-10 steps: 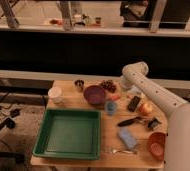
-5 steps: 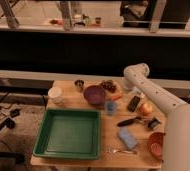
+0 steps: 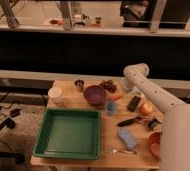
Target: Place pepper in purple bowl
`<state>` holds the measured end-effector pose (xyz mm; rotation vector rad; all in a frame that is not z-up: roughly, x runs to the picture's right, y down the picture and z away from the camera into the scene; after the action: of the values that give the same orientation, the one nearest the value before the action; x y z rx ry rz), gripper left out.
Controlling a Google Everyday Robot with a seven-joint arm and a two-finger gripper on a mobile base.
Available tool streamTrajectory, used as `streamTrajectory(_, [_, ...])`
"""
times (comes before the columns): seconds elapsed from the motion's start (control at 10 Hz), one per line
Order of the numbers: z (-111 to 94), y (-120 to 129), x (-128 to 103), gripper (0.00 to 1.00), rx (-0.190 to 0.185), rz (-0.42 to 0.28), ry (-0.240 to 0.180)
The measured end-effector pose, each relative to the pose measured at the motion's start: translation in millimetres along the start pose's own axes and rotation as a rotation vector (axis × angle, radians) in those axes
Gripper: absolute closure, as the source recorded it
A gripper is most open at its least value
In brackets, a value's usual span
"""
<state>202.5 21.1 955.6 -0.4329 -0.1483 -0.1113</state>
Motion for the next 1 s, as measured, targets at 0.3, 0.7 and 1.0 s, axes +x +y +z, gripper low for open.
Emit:
streamTrajectory(0.3, [2.0,-3.6,-2.6,0.20,-0.007,0.001,-0.013])
streamTrajectory(0.7, [0.5,-10.5,-1.0,0.20,0.013,0.027,-0.046])
streamTrajectory(1.0, [7.5,-9.1,4.3,0.20,-0.001,0.045,-0.053])
